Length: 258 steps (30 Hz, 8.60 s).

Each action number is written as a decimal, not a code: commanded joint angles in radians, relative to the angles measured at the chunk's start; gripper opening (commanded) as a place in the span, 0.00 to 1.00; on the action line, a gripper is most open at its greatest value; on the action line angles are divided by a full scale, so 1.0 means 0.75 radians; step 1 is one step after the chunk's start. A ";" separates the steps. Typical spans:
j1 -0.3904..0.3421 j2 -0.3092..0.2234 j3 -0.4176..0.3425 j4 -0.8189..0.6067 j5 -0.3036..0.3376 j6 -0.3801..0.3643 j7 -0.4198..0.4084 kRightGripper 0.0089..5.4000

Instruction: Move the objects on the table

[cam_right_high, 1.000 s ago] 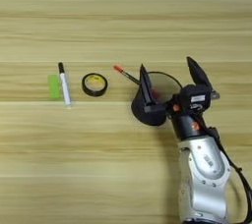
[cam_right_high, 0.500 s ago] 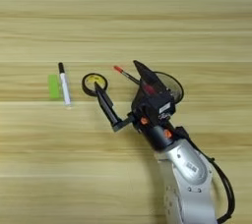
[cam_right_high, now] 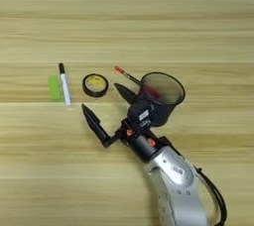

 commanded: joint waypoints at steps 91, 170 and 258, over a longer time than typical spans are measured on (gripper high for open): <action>-0.579 -0.037 -0.299 0.860 -0.201 -0.136 -0.516 0.99; -0.910 0.025 -0.354 1.143 -0.023 0.113 -0.336 0.99; -0.699 0.173 -0.093 0.869 -0.284 -0.026 -0.453 0.73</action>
